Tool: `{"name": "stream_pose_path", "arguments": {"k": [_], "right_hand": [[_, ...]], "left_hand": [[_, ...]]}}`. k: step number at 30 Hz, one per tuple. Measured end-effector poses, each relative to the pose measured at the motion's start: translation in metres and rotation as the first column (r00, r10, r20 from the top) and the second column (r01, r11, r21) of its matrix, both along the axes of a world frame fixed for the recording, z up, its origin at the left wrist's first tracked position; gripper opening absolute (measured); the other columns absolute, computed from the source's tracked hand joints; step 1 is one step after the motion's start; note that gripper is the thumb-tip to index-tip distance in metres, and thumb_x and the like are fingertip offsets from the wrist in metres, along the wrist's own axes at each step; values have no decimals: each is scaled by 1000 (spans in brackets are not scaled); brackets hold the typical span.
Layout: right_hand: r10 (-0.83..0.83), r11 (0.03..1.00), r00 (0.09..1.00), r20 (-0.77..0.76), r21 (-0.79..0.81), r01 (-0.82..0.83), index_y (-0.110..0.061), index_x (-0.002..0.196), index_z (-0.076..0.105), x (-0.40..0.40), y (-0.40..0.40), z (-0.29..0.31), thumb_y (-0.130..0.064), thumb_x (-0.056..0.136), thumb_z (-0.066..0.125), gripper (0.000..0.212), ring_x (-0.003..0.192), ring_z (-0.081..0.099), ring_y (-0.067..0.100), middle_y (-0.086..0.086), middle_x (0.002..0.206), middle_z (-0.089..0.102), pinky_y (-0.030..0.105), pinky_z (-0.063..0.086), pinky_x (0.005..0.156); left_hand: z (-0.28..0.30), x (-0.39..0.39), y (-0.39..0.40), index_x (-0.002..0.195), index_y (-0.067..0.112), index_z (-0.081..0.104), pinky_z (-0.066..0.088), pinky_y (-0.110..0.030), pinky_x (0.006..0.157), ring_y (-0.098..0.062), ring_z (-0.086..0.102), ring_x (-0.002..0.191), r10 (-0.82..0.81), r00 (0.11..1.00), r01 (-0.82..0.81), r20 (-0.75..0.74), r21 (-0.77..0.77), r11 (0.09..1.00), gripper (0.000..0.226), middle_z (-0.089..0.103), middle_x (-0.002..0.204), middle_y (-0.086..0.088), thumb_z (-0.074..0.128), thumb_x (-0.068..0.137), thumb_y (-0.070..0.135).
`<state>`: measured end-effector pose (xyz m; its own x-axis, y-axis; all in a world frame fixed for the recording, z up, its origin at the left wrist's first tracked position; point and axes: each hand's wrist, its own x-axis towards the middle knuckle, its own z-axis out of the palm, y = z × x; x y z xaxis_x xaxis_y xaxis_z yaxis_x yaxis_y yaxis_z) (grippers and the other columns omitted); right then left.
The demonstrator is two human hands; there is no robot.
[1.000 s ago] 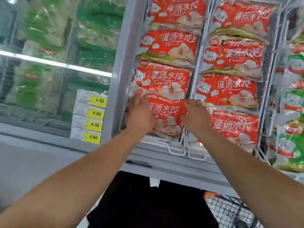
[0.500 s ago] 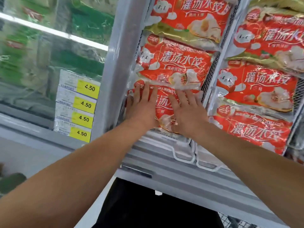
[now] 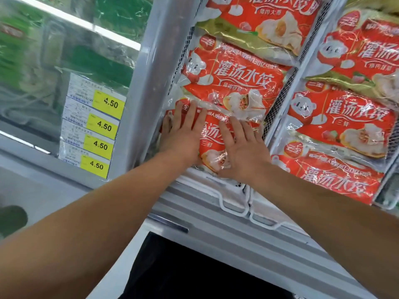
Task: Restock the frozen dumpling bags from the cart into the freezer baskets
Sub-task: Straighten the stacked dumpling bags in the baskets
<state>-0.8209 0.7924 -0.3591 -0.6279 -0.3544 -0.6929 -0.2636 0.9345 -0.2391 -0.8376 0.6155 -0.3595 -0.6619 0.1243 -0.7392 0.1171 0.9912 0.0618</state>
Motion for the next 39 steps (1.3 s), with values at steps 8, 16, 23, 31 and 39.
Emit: {"name": "stream_pose_path", "arguments": {"k": [8,16,23,31,39], "right_hand": [[35,998,999,14,-53,-34,-22,155,-18,-9,4,-3,-66,80,65,120,151,-14,31,6,163,-22,51,-4,119],[32,998,998,60,-56,-29,-26,153,-25,-9,5,-8,-62,81,68,123,151,-18,30,4,162,-27,49,-4,120],[-31,987,982,-187,-163,0,-17,156,20,-61,31,12,-48,88,66,88,150,13,35,11,164,15,48,18,122],[-68,995,971,-230,52,82,-22,158,-5,-117,39,-31,-47,90,63,99,153,-4,30,6,166,-10,45,15,124],[-33,997,985,-171,58,44,-26,156,-16,-107,38,-35,-54,92,57,101,153,-13,28,0,166,-15,46,11,124]], "left_hand": [[-2,-7,0,154,27,-21,-9,-55,119,-35,-26,149,50,998,-50,-31,-5,999,142,-27,163,0,75,61,76],[-11,-2,-1,151,30,-27,-9,-58,121,-35,-29,147,54,998,-54,-34,-4,999,147,-31,161,2,80,59,70],[5,-32,18,158,31,-7,1,-58,123,-34,-17,152,238,962,-210,-137,189,959,108,-20,166,-2,67,84,58],[-36,-100,50,157,41,-6,-1,-58,122,-36,-21,150,255,938,-195,-235,249,949,96,-23,165,-2,60,90,57],[-34,-82,40,155,40,-16,-4,-52,120,-36,-24,149,211,956,-174,-202,189,967,101,-29,163,-2,60,91,56]]}}
